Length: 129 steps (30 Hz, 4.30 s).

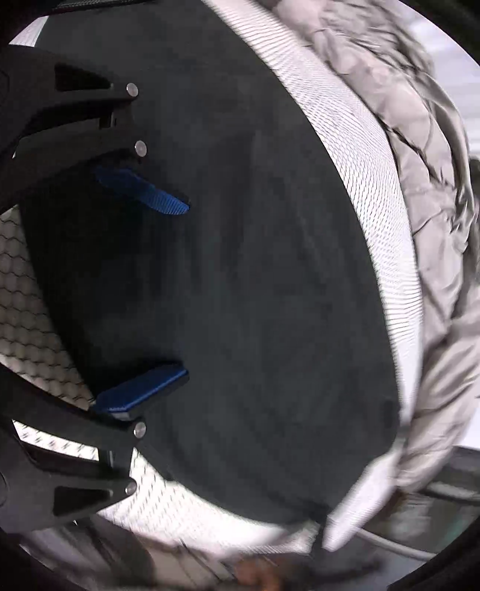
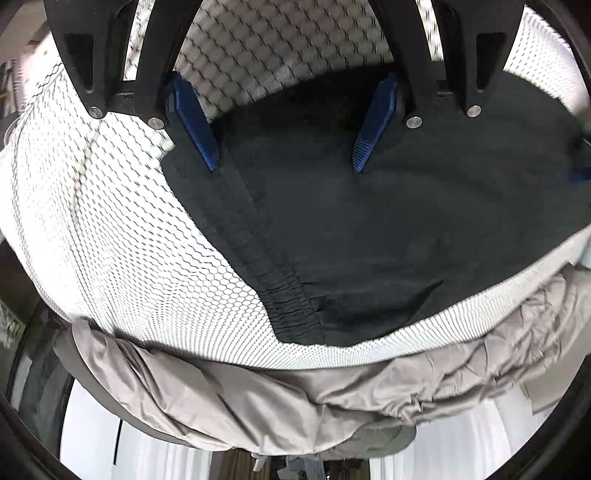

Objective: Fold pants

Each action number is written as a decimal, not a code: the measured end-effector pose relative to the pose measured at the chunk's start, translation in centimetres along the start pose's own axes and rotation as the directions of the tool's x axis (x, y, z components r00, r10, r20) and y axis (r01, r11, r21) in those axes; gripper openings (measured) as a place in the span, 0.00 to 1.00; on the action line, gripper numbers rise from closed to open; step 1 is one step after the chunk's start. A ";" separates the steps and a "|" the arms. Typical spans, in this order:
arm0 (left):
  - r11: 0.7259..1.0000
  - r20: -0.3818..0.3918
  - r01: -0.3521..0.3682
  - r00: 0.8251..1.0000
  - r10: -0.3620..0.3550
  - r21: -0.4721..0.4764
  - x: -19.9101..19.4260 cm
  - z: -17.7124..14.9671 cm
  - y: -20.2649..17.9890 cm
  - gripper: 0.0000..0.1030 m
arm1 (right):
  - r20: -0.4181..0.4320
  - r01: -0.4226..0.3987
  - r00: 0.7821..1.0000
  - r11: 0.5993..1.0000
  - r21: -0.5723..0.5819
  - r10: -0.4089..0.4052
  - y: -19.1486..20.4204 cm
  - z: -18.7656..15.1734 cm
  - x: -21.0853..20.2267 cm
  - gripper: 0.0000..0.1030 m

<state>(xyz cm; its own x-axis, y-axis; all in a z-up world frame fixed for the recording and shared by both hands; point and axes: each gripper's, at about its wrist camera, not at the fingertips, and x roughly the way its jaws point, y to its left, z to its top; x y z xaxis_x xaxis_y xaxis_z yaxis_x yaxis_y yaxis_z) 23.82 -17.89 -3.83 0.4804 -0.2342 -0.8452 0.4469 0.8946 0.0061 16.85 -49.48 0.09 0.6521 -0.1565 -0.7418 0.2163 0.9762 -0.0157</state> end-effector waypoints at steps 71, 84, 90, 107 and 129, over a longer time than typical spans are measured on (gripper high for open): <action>0.750 0.216 0.478 0.878 -0.428 -0.457 4.5 5.7 7.6 0.22 | -0.072 -0.311 0.950 0.908 -0.280 0.304 16.8 0.5 2.1 0.61; 0.854 0.164 0.365 0.931 -0.326 -0.372 2.0 5.0 8.1 0.04 | -0.069 -0.322 0.946 0.903 -0.283 0.316 17.3 0.4 1.6 0.62; 0.830 0.127 0.369 0.929 -0.348 -0.418 2.9 3.8 9.4 0.10 | -0.075 -0.325 0.945 0.904 -0.278 0.317 17.2 0.4 1.6 0.62; 0.687 0.182 0.509 0.851 -0.492 -0.518 5.7 4.1 10.2 0.17 | -0.091 -0.326 0.945 0.905 -0.273 0.313 17.3 0.2 2.1 0.66; 0.780 0.196 0.282 0.959 -0.206 -0.558 -1.6 -1.6 21.7 0.08 | -0.105 -0.434 0.901 0.867 -0.246 0.421 19.6 1.0 1.7 0.66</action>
<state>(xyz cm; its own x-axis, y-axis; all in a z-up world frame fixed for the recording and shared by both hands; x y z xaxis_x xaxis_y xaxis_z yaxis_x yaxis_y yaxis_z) 31.53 2.47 -3.20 0.5167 -0.4835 -0.7066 0.0627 0.8444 -0.5320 22.95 -30.73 -0.83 0.6022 0.2862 -0.7453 -0.2742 0.9509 0.1437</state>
